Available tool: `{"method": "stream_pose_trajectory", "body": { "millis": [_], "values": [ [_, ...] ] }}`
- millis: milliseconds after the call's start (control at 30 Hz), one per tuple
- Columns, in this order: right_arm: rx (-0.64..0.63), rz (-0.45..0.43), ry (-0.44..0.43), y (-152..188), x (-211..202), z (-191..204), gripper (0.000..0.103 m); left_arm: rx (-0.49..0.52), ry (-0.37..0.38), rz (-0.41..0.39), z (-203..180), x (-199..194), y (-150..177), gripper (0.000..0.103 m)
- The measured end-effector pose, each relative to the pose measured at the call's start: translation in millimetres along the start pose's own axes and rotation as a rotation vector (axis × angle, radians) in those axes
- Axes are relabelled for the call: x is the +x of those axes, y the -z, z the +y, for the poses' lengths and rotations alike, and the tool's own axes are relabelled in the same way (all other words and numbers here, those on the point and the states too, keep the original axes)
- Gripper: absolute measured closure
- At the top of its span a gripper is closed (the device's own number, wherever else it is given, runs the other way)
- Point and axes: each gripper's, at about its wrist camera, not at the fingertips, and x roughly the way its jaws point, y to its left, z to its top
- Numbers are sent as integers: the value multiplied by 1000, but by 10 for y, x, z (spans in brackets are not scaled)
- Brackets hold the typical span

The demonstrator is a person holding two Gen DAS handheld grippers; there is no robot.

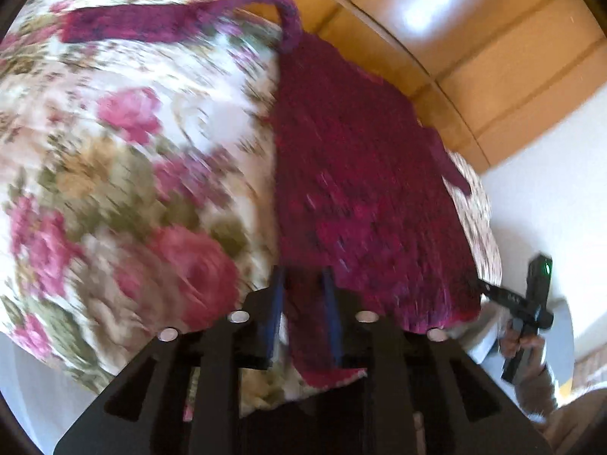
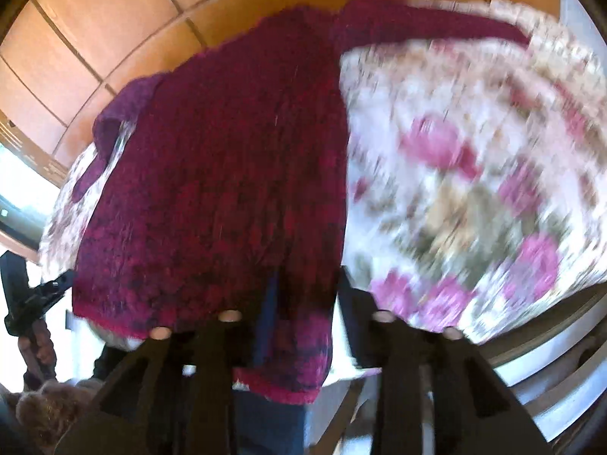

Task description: Fold small clothes

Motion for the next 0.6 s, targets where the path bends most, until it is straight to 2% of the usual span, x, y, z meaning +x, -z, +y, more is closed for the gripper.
{"method": "stream_pose_trajectory", "body": {
  "millis": [67,100,233,400,533,600],
  "values": [
    [-8,-54,24,-133,-83,38,46,-65,-39,-91,164,-142,-170,44],
    [-15,-81,37,-215,-107,82,39,-94,-57,-127,241,-195,-248,41],
    [-58,-111,-18,-457,67,422,33,-242,-197,-247,739,-380,-658,40],
    [-174,-98,-78,-628,550,1113,29,-367,-310,-338,1249,-516,-1173,34],
    [-257,-100,-86,-669,871,1503,28,-434,-337,-362,1571,-472,-1581,34],
    [-294,-95,-62,-674,1009,1641,28,-443,-369,-369,1702,-447,-1723,34]
  ]
}}
